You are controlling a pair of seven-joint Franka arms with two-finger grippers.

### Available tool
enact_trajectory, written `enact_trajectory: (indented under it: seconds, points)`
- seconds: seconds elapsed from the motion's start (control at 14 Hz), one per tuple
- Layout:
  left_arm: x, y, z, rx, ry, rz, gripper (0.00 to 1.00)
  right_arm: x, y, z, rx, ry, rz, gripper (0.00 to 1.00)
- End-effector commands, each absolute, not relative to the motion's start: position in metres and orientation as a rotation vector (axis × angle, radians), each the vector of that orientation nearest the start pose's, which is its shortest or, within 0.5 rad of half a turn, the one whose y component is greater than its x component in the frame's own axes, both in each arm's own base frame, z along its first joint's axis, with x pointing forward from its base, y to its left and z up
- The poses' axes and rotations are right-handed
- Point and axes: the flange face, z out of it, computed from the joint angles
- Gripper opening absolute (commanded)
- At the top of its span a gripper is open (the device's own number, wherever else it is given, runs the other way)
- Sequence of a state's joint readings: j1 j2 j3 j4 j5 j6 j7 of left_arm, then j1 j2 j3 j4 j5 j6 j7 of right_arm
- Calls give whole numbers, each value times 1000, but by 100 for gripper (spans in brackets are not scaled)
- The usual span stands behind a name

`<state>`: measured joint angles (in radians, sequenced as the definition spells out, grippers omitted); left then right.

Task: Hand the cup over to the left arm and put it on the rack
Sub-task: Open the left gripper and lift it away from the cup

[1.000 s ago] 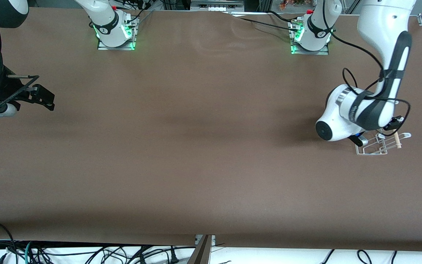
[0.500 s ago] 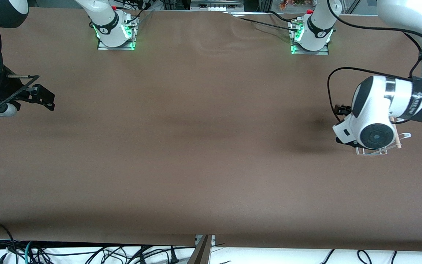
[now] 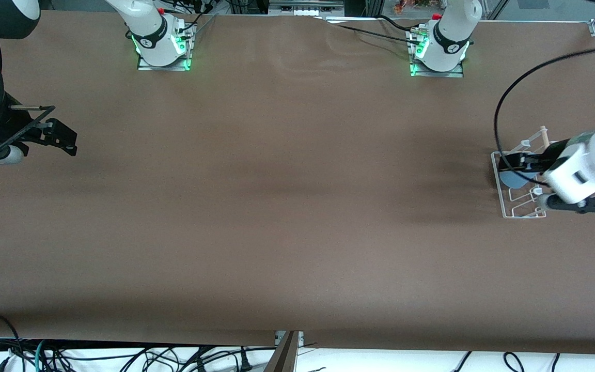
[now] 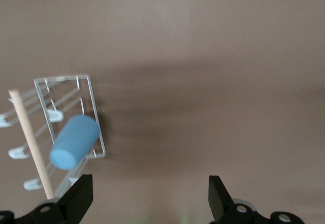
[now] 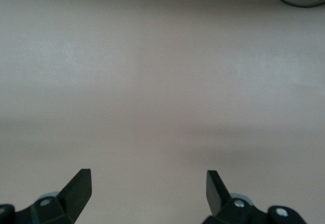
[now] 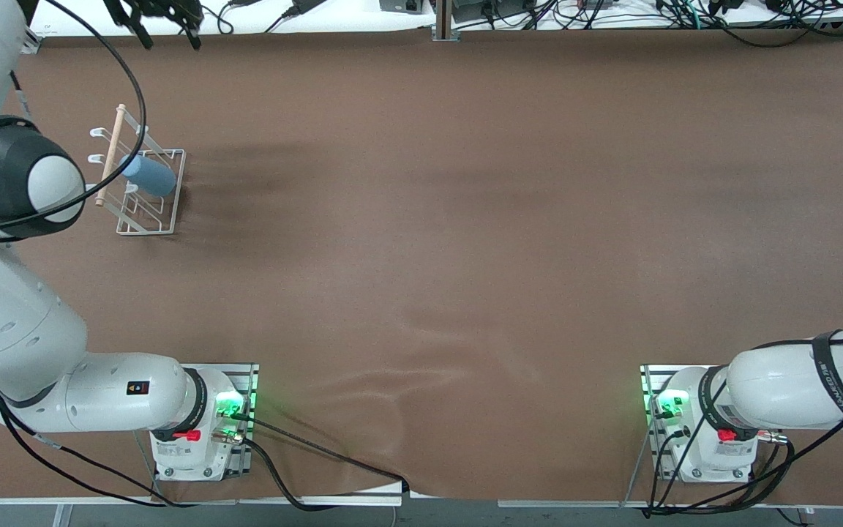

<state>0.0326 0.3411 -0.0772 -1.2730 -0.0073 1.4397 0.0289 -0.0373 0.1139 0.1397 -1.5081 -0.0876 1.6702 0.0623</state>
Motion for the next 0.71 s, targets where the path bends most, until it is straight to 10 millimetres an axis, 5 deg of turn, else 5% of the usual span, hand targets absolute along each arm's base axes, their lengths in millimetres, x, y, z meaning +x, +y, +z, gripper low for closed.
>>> enact_trajectory:
  seconds: [0.0,0.14,0.29,0.64]
  points:
    - [601,-27,550,-3173,168,-17,100,598,48,603,-3190,-90,-82,100]
    - [563,-32,536,-3158,164,-90,100,598,48,604,-3190,-90,-84,100]
    - [549,-40,538,-3145,85,17,100,598,48,603,-3190,-90,-82,100]
    - [556,-53,547,-3170,24,1,100,597,48,605,-3190,-95,-82,100]
